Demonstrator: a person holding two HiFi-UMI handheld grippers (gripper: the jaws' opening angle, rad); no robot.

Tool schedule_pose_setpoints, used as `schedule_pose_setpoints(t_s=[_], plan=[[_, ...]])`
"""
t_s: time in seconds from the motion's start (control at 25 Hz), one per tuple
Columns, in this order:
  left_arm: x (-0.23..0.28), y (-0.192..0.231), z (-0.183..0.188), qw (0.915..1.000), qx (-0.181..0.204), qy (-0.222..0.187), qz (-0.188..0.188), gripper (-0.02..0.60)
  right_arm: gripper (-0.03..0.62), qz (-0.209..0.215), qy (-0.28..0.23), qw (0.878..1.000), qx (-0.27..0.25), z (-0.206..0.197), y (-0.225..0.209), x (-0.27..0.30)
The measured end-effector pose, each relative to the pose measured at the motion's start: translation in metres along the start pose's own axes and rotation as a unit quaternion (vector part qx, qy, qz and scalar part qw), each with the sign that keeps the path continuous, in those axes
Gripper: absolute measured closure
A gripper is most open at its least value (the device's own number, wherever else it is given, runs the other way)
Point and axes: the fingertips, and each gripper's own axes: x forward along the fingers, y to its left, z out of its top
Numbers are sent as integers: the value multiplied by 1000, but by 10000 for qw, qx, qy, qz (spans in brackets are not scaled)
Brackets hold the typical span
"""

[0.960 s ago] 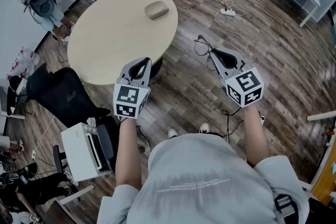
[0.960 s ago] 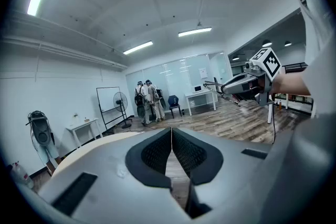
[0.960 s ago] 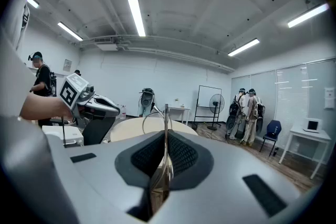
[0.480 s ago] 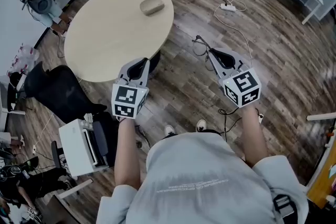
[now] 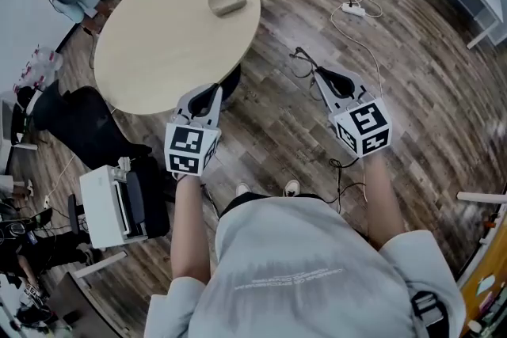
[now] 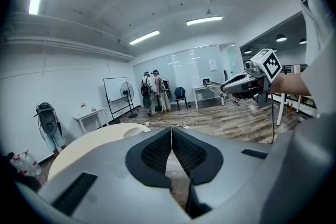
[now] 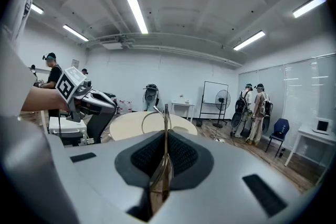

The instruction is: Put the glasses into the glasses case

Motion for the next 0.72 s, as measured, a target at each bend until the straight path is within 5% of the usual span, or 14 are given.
schedule_pose_setpoints(t_s=[0.32,0.72], plan=[[18,-8,2,9995,-131,106,284,566,579,288,61,9995,-84,-13,-34,4],[65,10,-19,9989,-371,208,179,566,579,270,280,9992,-92,-30,-57,33]])
